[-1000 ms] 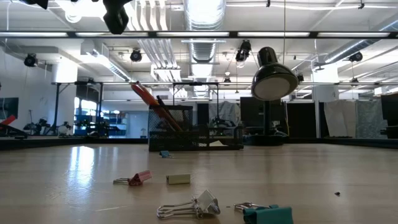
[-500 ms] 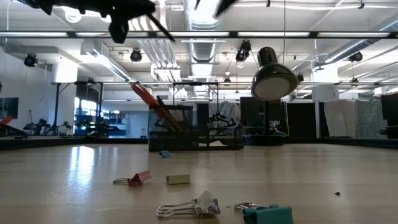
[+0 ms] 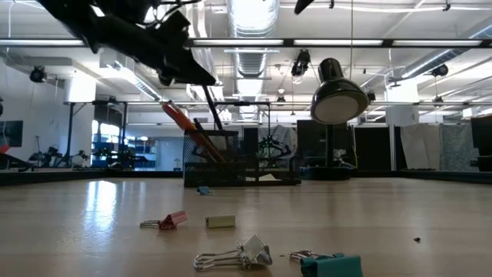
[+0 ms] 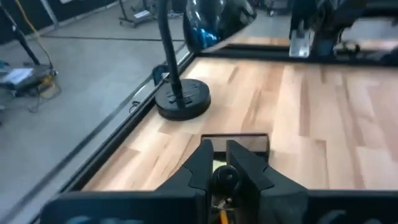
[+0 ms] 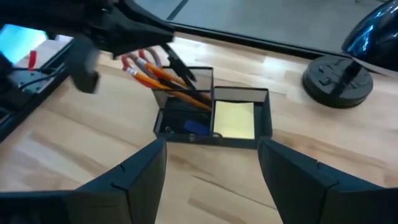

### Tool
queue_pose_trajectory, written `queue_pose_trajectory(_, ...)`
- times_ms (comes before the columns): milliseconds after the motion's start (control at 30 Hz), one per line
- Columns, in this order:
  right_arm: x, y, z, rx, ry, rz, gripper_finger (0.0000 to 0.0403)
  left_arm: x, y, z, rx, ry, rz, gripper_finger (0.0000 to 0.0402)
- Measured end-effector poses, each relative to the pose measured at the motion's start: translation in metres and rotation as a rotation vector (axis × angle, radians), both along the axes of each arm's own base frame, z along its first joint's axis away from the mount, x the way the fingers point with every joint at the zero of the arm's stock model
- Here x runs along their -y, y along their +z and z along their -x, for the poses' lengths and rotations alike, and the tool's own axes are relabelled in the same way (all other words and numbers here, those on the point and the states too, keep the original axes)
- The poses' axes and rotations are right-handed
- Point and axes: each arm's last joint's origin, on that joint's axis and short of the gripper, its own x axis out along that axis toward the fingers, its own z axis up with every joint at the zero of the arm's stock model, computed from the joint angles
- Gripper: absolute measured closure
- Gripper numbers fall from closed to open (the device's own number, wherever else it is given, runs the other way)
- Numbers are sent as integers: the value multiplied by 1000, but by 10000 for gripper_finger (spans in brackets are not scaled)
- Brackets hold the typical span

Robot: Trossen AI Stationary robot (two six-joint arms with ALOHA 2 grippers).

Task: Pick and place office supplies into organizer
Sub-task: Put the pen into the black organizer, then put the top blue clip into the black organizer

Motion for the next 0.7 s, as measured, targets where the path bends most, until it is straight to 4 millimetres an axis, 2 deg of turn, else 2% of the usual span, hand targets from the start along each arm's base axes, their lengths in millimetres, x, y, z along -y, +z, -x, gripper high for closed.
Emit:
queue_pose_trajectory(133, -1, -2, 0, -7, -1, -1, 161, -3, -13, -12, -51, 22, -71, 388)
queue_pose_trajectory(267, 0, -4, 0, -14, -4, -12, 161, -3, -29, -19, -98, -38, 13, 384)
queue_pose_trajectory(433, 0, -6, 0, -23, -3, -15, 161, -4, -40, -22, -119, -4, 124, 324)
queue_pose_trajectory(533, -1, -7, 0, -35, -2, -24, 161, -3, -34, -18, -97, 15, 168, 274)
queue_pose_trajectory(700, -1, -9, 1, -43, -1, -31, 161, 2, -2, -4, -44, 0, 178, 193)
